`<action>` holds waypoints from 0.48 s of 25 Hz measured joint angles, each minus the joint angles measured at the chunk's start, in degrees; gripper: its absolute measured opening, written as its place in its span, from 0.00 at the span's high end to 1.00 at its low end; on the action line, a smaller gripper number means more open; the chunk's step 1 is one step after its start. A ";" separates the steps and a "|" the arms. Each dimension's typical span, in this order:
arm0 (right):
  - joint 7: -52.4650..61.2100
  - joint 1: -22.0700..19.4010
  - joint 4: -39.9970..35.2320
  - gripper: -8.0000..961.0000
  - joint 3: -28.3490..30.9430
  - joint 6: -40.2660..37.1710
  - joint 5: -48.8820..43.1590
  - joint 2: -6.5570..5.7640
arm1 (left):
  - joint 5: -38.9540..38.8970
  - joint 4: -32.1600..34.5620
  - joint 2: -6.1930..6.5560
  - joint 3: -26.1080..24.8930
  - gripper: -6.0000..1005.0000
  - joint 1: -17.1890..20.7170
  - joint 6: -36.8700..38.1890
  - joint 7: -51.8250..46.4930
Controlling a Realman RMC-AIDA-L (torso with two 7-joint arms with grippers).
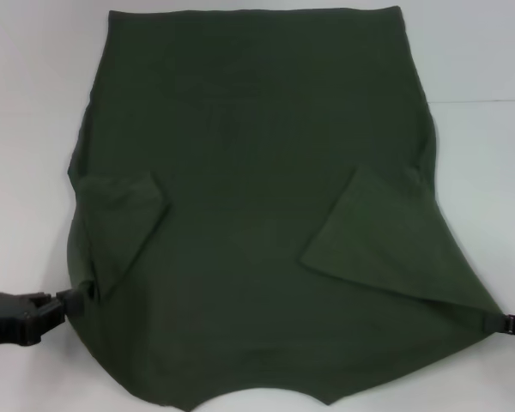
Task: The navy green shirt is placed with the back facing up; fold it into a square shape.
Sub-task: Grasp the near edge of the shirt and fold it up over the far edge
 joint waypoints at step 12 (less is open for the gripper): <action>-3.86 -3.39 -0.12 0.94 5.29 -4.44 -0.20 -1.54 | 2.30 0.30 -0.23 -0.02 0.93 2.58 7.70 -0.79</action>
